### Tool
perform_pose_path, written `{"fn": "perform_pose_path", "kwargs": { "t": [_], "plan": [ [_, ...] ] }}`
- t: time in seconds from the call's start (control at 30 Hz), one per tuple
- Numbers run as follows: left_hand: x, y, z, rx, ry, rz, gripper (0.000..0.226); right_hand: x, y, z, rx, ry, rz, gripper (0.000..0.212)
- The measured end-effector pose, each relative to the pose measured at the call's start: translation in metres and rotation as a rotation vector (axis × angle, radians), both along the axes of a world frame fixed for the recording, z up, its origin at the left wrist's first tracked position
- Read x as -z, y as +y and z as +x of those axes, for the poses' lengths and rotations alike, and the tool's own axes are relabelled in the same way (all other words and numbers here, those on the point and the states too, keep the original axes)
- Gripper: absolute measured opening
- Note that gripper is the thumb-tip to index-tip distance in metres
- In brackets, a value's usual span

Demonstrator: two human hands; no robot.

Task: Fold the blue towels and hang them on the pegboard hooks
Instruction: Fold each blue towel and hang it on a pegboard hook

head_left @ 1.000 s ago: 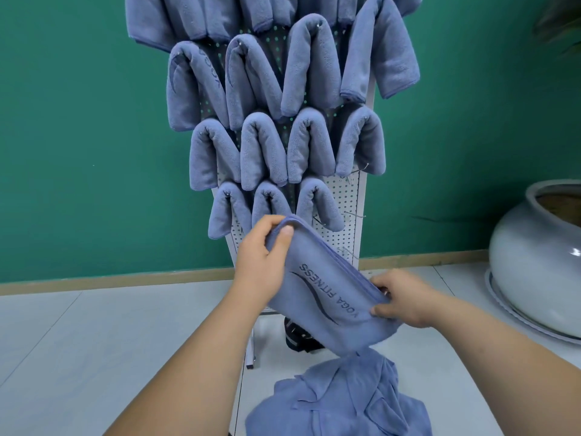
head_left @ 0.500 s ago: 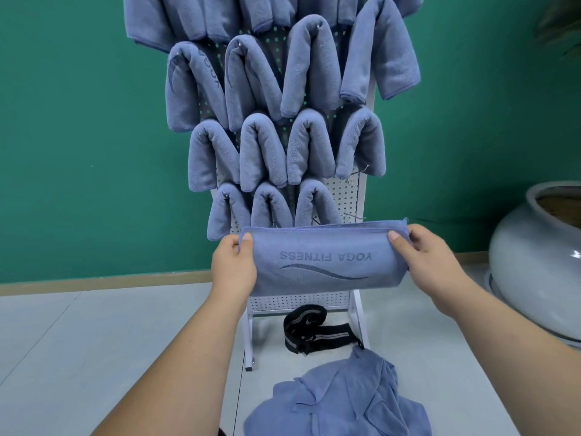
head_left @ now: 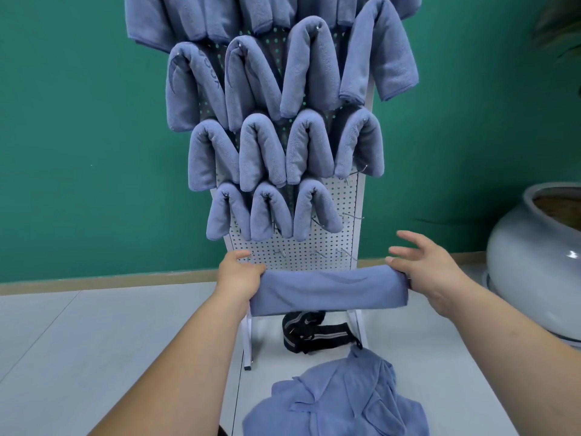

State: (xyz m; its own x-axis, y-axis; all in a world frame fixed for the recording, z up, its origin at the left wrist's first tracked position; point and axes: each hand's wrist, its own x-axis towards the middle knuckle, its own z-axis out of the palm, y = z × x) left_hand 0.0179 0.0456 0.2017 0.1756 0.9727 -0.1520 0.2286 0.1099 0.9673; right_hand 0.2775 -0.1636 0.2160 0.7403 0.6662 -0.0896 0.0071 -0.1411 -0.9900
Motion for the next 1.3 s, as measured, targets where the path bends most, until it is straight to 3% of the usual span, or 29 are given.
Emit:
{"fn": "perform_pose_path", "kwargs": {
  "t": [0.13,0.3,0.43,0.53,0.63,0.7,0.8,0.93,1.07,1.2,1.3],
  "plan": [
    [-0.003,-0.003,-0.001,0.061,-0.088,0.125,0.029,-0.001,-0.003,0.002,-0.039,-0.212,0.01,0.024],
    [-0.006,-0.004,-0.003,0.177,-0.053,0.186,0.018,-0.005,-0.007,0.0,-0.076,-0.315,-0.001,0.019],
    [-0.005,-0.006,-0.007,0.428,0.194,0.328,0.045,-0.003,-0.01,0.005,-0.146,-0.691,-0.276,0.049],
    [-0.003,-0.004,-0.005,0.43,0.396,0.461,0.041,-0.002,-0.008,0.006,-0.127,-0.875,-0.371,0.031],
    [-0.004,-0.002,-0.003,0.372,0.37,0.418,0.021,0.0,-0.009,0.007,-0.093,-0.837,-0.371,0.014],
    [-0.005,0.0,-0.005,0.315,0.258,0.341,0.006,0.003,-0.01,0.011,-0.05,-0.671,-0.291,0.009],
    [-0.008,0.001,-0.006,0.252,0.072,0.211,0.021,-0.001,-0.013,0.014,-0.048,-0.326,-0.091,0.01],
    [-0.011,-0.001,-0.006,0.234,-0.03,0.151,0.024,-0.012,-0.017,0.007,-0.1,-0.159,0.057,0.013],
    [-0.009,0.001,-0.006,0.222,0.003,0.244,0.022,-0.011,-0.015,0.011,0.009,-0.213,-0.011,0.015],
    [-0.005,-0.005,0.0,0.154,0.394,0.529,0.024,-0.003,-0.008,0.008,0.097,-0.392,-0.185,0.019],
    [-0.004,-0.019,0.012,0.13,0.441,0.572,0.024,0.006,0.001,-0.003,0.11,-0.456,-0.257,0.021]
  ]
}}
